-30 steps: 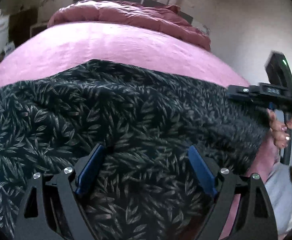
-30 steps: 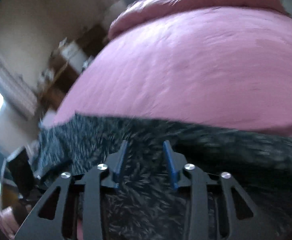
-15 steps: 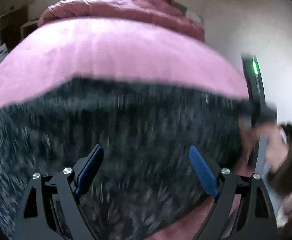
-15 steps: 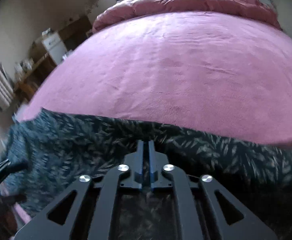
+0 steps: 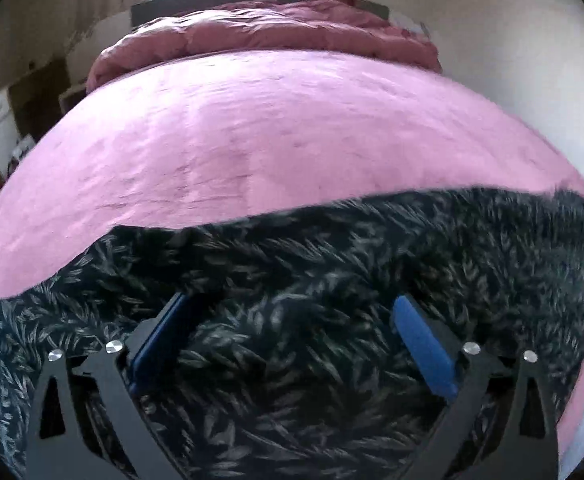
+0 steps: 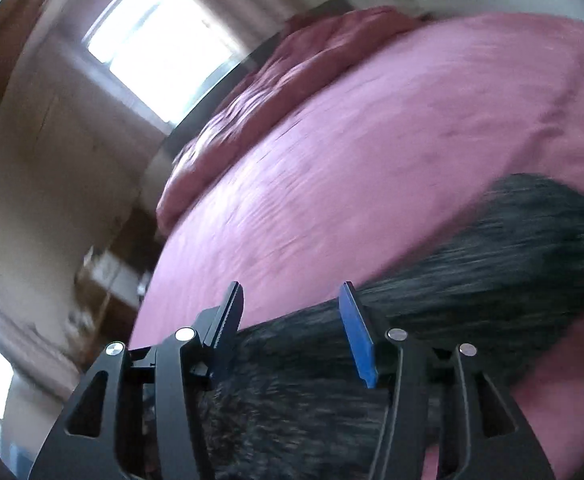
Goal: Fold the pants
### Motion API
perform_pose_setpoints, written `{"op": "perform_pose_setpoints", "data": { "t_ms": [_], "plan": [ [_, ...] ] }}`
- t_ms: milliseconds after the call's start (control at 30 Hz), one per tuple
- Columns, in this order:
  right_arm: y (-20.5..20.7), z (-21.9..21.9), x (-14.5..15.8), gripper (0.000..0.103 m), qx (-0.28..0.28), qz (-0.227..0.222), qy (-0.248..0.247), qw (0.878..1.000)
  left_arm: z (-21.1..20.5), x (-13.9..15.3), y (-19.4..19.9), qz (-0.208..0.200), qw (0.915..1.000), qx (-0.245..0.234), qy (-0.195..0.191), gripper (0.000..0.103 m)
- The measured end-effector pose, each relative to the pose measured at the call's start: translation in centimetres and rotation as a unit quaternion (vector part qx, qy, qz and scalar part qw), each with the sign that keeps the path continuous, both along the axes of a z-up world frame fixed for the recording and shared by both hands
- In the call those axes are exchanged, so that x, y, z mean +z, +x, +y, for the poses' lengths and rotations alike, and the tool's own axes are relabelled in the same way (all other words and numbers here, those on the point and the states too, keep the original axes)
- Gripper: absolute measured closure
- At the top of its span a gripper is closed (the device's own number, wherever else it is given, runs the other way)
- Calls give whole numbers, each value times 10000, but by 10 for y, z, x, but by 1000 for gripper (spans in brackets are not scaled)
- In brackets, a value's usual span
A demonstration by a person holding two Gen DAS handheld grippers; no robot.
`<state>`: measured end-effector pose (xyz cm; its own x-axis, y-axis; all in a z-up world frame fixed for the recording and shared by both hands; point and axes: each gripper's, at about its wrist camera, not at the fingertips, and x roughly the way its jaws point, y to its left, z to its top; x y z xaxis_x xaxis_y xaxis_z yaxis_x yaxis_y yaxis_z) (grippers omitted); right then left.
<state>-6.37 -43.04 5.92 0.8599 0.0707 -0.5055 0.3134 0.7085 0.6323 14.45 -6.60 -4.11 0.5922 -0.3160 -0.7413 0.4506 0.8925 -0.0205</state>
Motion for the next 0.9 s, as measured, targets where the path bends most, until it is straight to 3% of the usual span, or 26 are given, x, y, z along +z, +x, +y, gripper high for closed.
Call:
{"op": "perform_pose_setpoints", "data": {
  "t_ms": [100, 200, 367, 433, 467, 533, 567, 600, 733, 900],
  "plan": [
    [-42, -48, -2, 54, -717, 281, 111, 9970, -3, 1, -2, 0, 10000, -10, 30, 2],
    [-83, -83, -12, 54, -1404, 500, 186, 9887, 5, 3, -2, 74, 9997, -18, -242, 2],
    [-102, -96, -53, 50, -1234, 779, 994, 9843, 12, 3, -7, 104, 9986, -32, -514, 2],
    [-102, -95, -59, 53, -1181, 705, 998, 9855, 12, 1, -5, 101, 9987, -28, -503, 2],
    [-97, -93, -59, 57, -1197, 649, 917, 9864, 11, 1, -5, 101, 9987, -29, -499, 2],
    [-88, -97, -61, 74, -1317, 573, 948, 9851, 11, 1, -4, 110, 9985, -31, -529, 2],
    [-80, -99, -61, 89, -1309, 590, 1005, 9845, 12, 1, -4, 115, 9983, -34, -562, 2],
    [-71, -105, -61, 95, -1273, 611, 1144, 9833, 15, 0, -6, 118, 9982, -38, -588, 2],
    [-42, -106, -22, 99, -1066, 511, 1148, 9863, 23, -3, -4, 153, 9973, -56, -717, 2],
    [-33, -79, 71, 99, -522, -565, 443, 9961, 29, -5, -1, 170, 9967, -74, -786, 2]
  ]
}}
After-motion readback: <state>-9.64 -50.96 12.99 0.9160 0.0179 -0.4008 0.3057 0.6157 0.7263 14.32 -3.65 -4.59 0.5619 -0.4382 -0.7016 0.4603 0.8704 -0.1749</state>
